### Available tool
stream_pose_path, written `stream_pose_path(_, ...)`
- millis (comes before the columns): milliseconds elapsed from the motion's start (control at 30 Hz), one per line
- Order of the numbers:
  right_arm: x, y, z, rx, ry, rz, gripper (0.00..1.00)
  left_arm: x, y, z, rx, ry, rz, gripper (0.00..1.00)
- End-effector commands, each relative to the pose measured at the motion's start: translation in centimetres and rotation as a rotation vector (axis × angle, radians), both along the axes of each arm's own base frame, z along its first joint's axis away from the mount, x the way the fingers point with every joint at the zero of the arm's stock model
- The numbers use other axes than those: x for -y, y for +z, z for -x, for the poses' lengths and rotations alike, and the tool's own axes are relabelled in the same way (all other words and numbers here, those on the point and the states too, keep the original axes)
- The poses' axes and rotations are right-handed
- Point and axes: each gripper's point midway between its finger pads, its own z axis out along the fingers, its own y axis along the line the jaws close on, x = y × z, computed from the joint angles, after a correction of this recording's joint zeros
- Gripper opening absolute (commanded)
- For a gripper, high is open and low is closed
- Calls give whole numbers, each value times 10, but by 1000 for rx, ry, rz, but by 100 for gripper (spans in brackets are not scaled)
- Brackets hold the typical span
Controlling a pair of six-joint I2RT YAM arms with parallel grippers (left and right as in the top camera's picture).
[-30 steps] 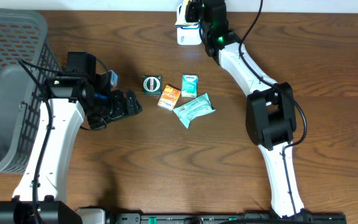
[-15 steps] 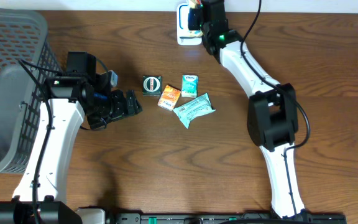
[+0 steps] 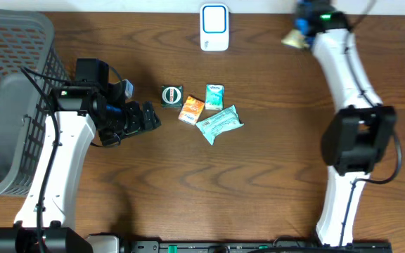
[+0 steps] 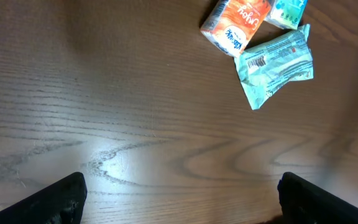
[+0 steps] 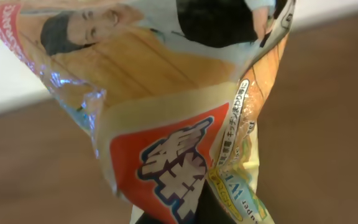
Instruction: Scan the item barcode
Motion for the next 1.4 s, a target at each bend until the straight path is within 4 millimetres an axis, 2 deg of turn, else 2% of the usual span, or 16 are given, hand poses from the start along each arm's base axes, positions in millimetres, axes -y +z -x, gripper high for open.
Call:
stream_pose_path(0, 62, 8, 19, -82, -36, 108, 1, 2, -2, 1, -7, -15, 3, 98)
stream_pose_path(167, 143, -9, 59, -253, -68, 163, 5, 2, -2, 1, -7, -15, 3, 98)
stream_pose_path(200, 154, -12, 65, -266, -85, 156, 17, 2, -2, 1, -7, -15, 3, 98)
stream_pose_path(267, 174, -19, 75, -281, -109, 120, 49, 2, -2, 1, -7, -15, 3, 98)
stream_pose_path(300, 179, -22, 78, -283, -106, 88, 82, 2, -2, 1, -7, -15, 3, 98)
stream_pose_path(333, 180, -27, 80, -283, -93, 49, 99, 2, -2, 1, -7, -15, 3, 98)
stream_pose_path(433, 172, -37, 82, -262, -42, -100, 100, 2, -2, 1, -7, -15, 3, 98)
stream_pose_path(500, 159, -41, 79, -240, -4, -196, 99, 2, -2, 1, -7, -15, 3, 98)
stream_pose_path(600, 125, -42, 71, -208, 105, -346, 97, 2, -2, 1, -7, -15, 3, 98)
stream_pose_path(667, 100, -41, 67, -194, 177, -428, 87, 2, -2, 1, -7, -15, 3, 98)
stream_pose_path(733, 78, -40, 65, -195, 233, -483, 68, 2, -2, 1, -7, -15, 3, 98)
stream_pose_path(800, 67, -42, 65, -216, 244, -474, 39, 2, -2, 1, -7, -15, 3, 98)
stream_pose_path(867, 65, -45, 66, -241, 230, -428, 17, 2, -2, 1, -7, -15, 3, 98)
stream_pose_path(933, 70, -49, 66, -268, 196, -353, 2, 2, -2, 1, -7, -15, 3, 98)
stream_pose_path(1133, 86, -68, 67, -297, 129, -229, 1, 2, -2, 1, -7, -15, 3, 98)
stream_pose_path(1367, 102, -125, 84, -334, 88, -225, 1, 2, -2, 1, -7, -15, 3, 98)
